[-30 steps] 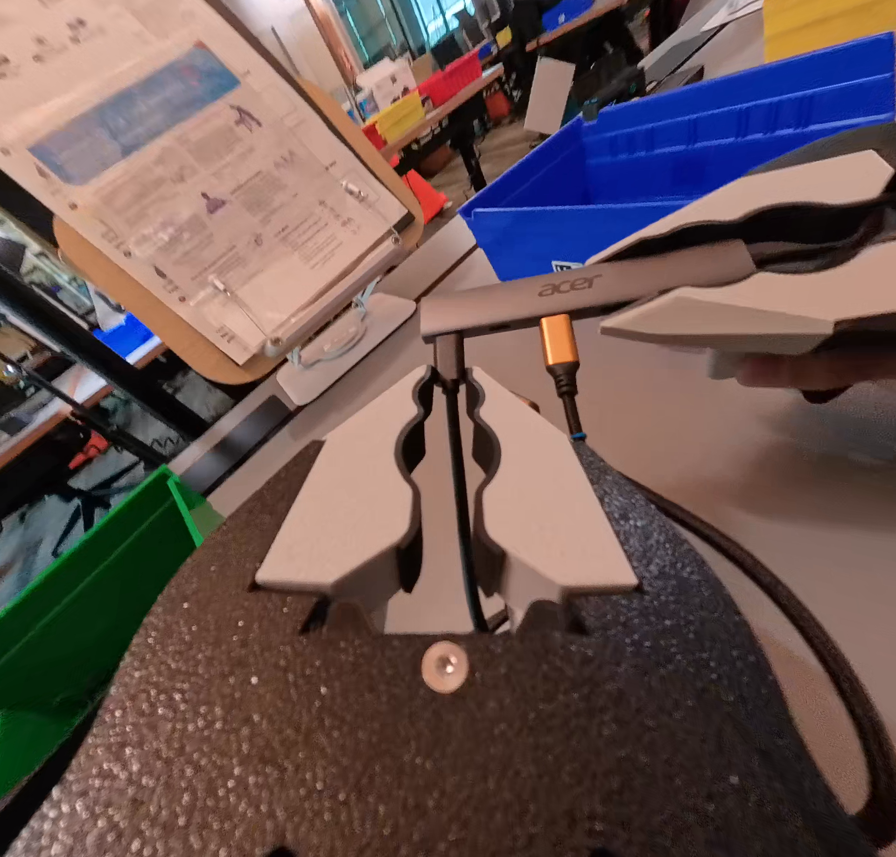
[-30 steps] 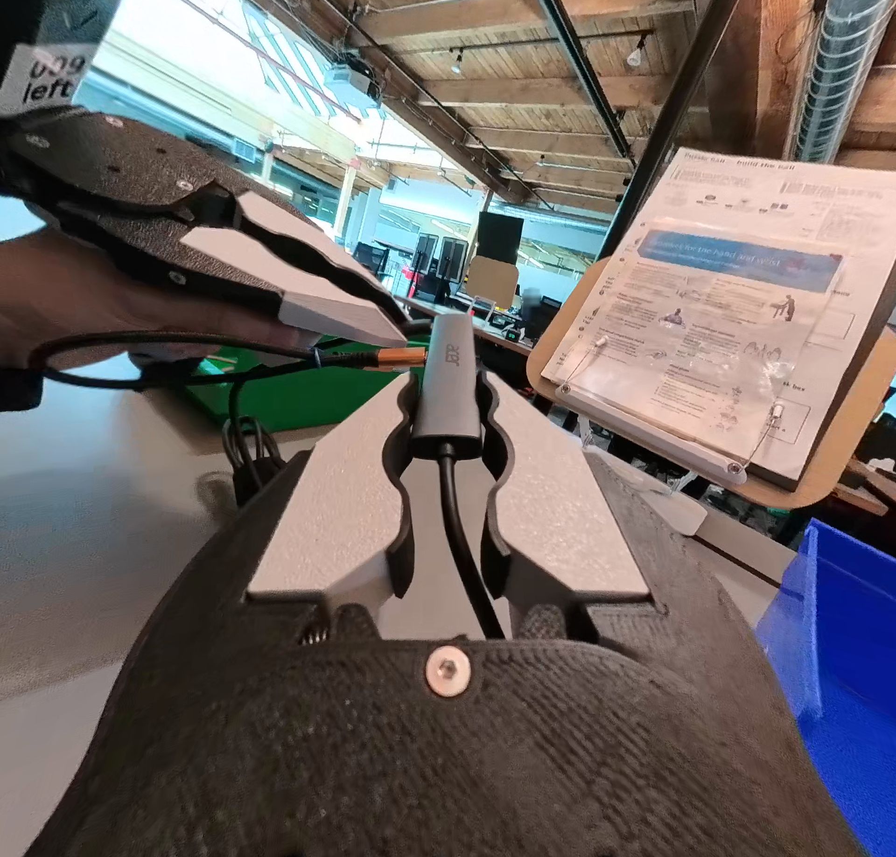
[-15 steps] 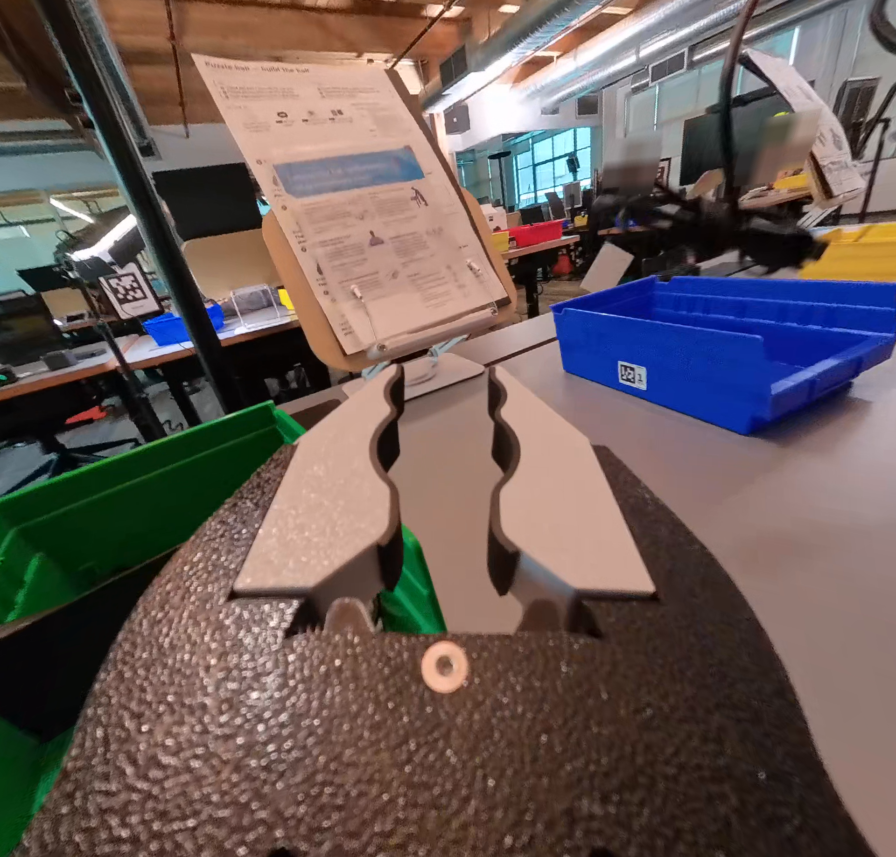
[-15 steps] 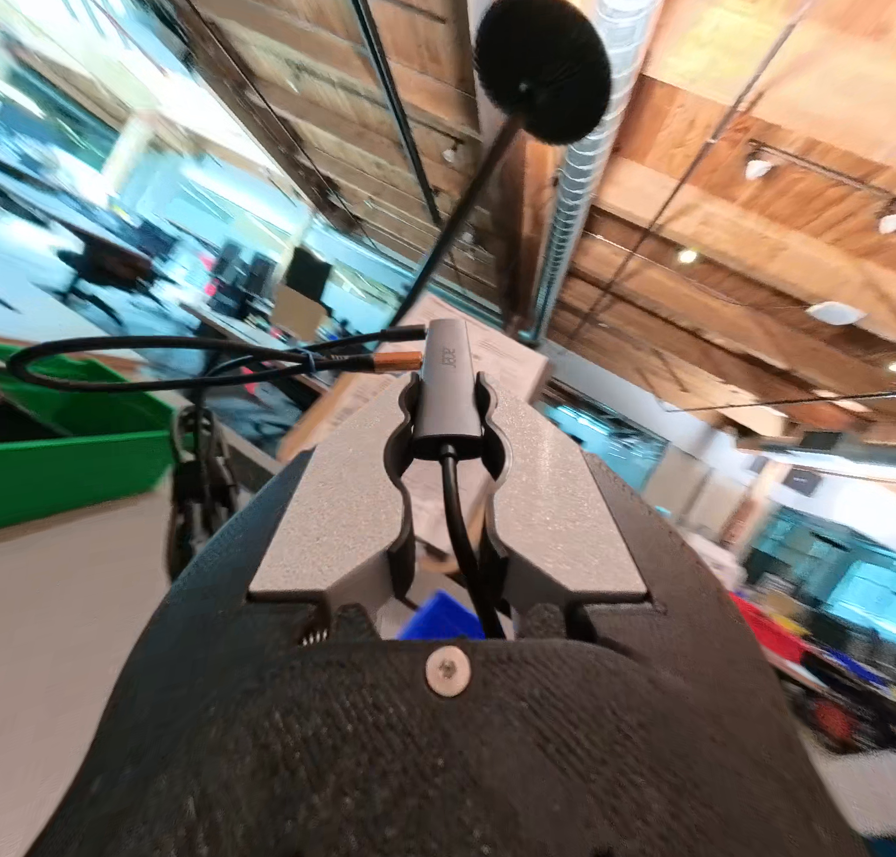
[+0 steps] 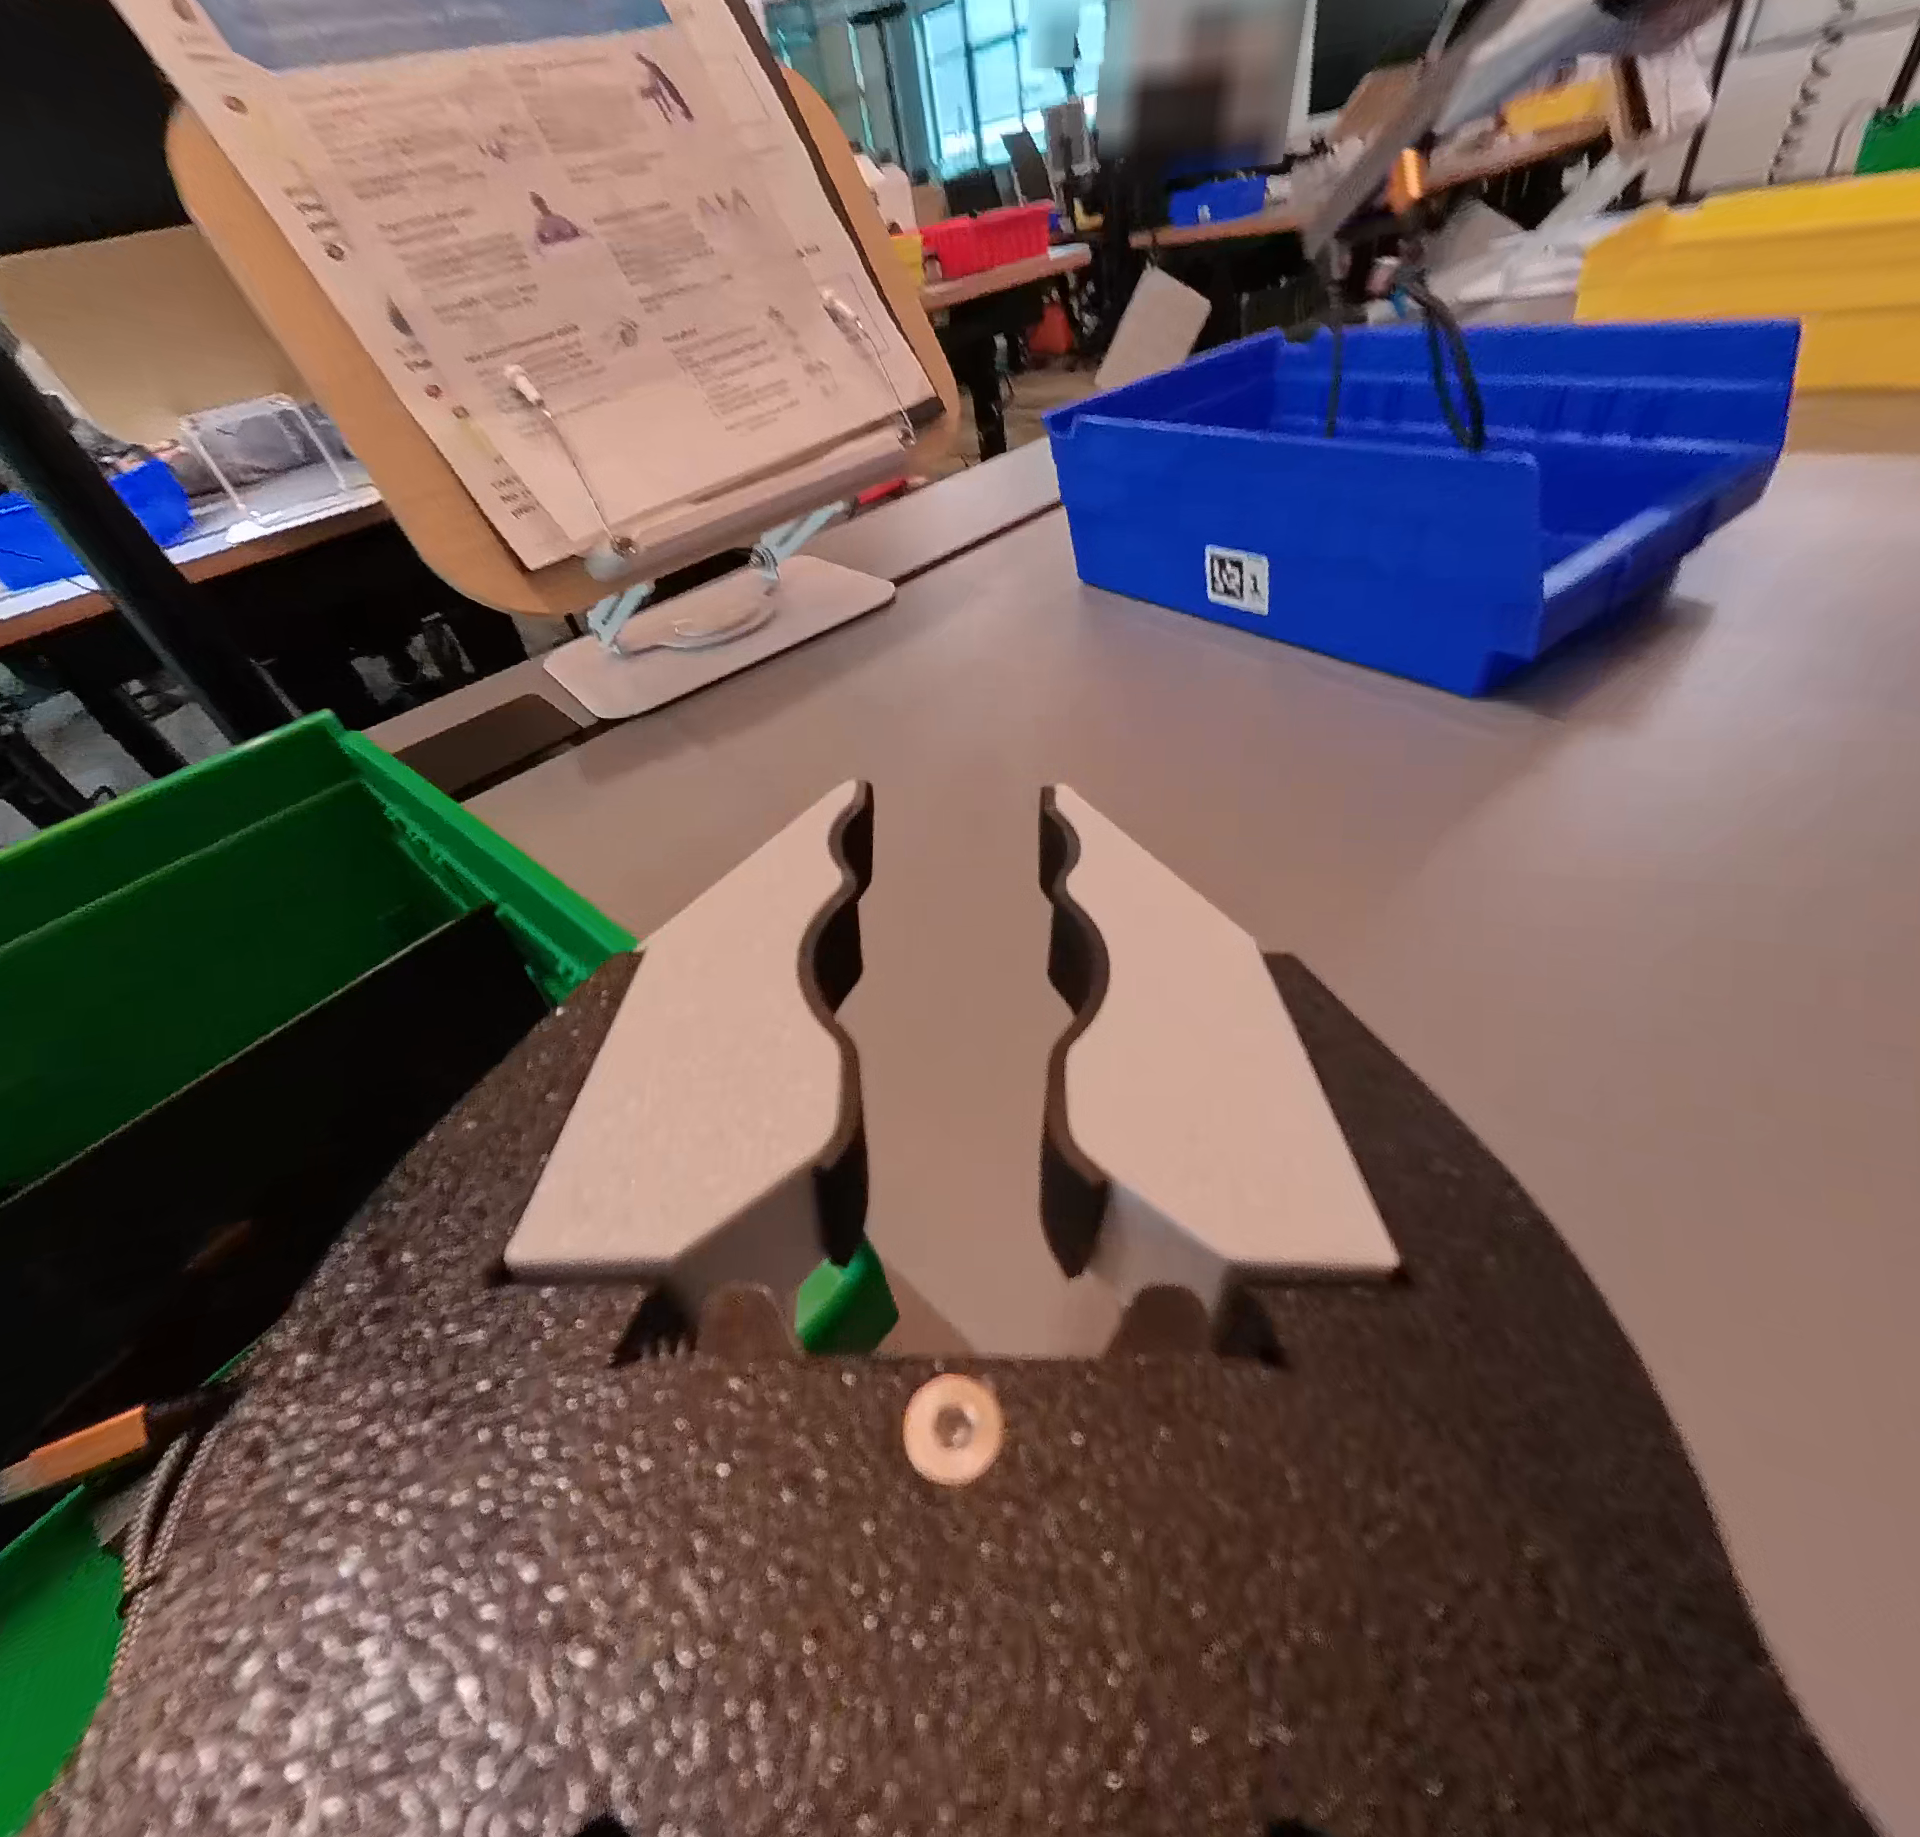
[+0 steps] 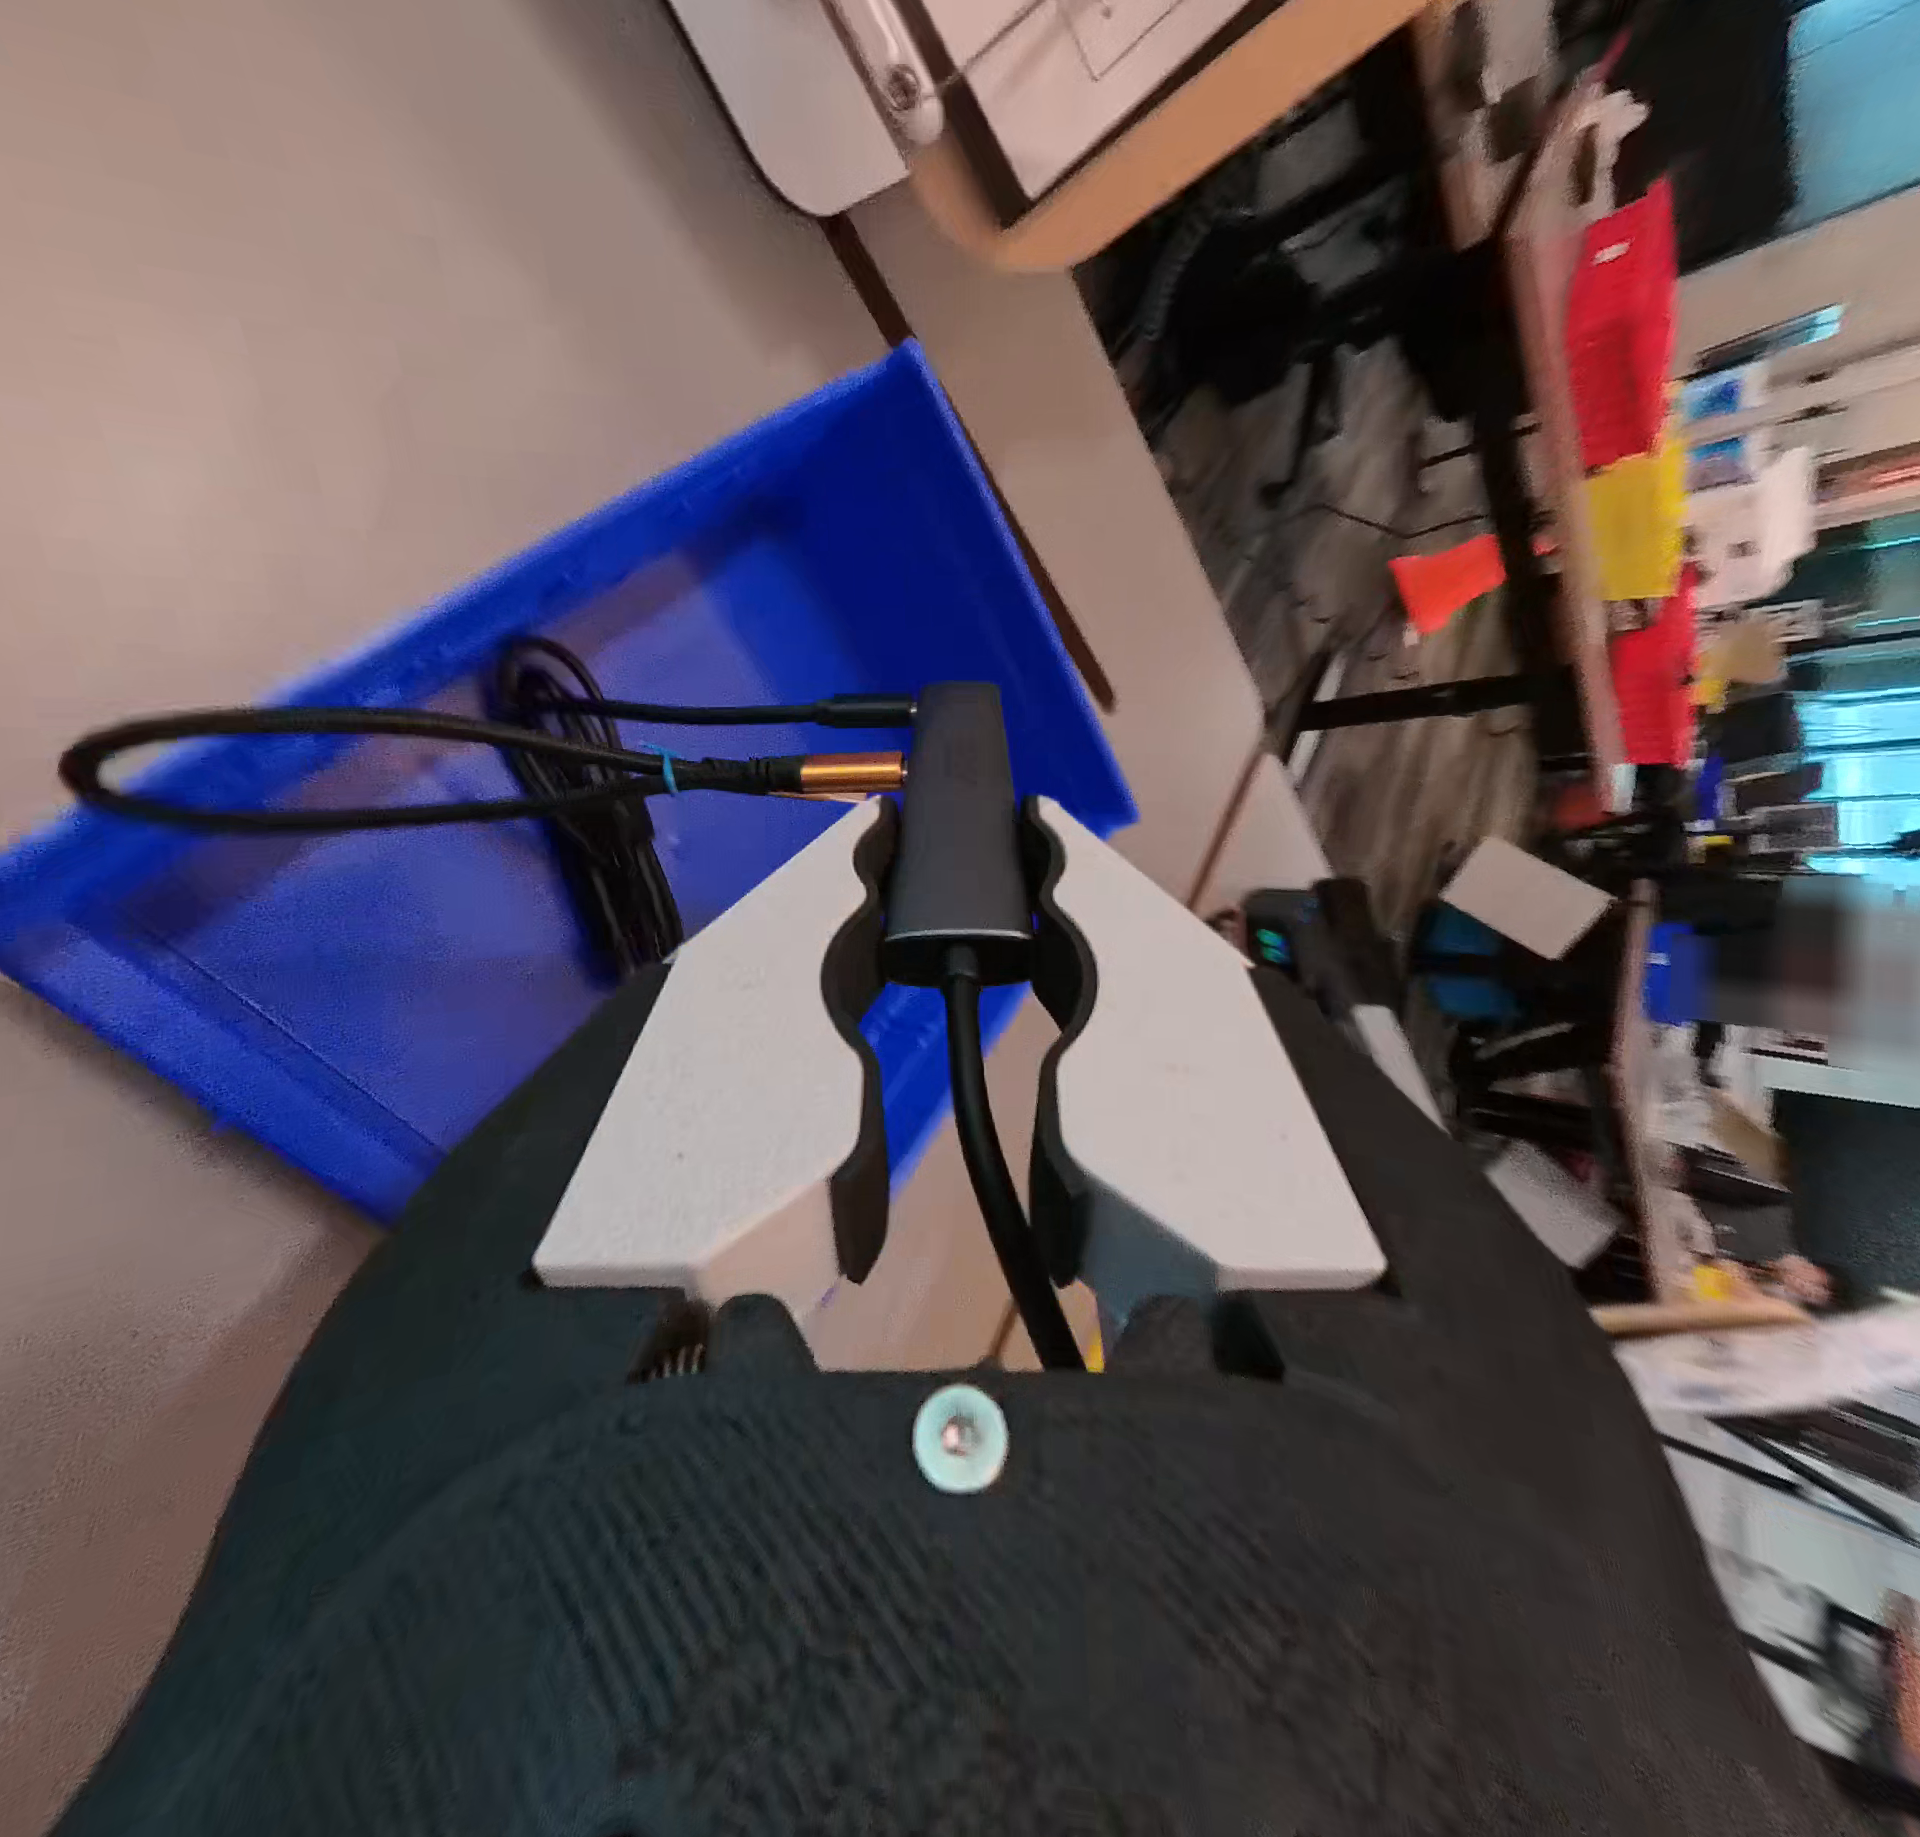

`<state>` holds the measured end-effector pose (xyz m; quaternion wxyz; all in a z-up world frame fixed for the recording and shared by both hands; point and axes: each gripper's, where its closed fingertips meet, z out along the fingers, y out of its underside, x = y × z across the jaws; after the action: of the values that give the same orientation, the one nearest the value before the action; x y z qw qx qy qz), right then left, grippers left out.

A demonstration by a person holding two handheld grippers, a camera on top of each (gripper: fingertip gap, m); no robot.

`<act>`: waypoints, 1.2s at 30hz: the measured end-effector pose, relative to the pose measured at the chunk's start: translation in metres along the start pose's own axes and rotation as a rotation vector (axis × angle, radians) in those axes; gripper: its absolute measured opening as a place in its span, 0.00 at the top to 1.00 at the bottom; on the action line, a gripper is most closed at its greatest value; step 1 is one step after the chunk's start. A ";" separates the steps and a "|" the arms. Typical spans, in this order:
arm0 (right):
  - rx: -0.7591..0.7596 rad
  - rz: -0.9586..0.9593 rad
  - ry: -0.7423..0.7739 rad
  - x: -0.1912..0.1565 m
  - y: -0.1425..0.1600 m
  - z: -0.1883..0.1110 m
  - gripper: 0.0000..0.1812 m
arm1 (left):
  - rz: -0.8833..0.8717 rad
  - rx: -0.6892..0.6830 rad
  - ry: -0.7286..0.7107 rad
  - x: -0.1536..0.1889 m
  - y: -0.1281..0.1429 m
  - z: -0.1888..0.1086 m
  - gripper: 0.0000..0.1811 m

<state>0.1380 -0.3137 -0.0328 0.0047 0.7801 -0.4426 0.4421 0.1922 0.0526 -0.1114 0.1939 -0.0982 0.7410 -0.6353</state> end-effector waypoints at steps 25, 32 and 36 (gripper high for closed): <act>0.346 0.957 -0.649 -0.018 -0.034 0.027 0.98 | 0.119 -0.185 0.015 0.008 0.033 0.012 0.82; 0.341 0.820 -0.675 -0.030 -0.016 0.026 0.86 | 0.123 -0.193 0.024 0.008 0.035 0.011 0.82; 0.232 0.508 -0.331 0.005 0.027 0.014 0.79 | 0.118 -0.192 0.029 0.009 0.035 0.011 0.82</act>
<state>0.1298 -0.3393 -0.0483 -0.2666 0.7016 -0.5646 0.3436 0.1926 0.0451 -0.1483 0.2099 -0.0634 0.8056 -0.5504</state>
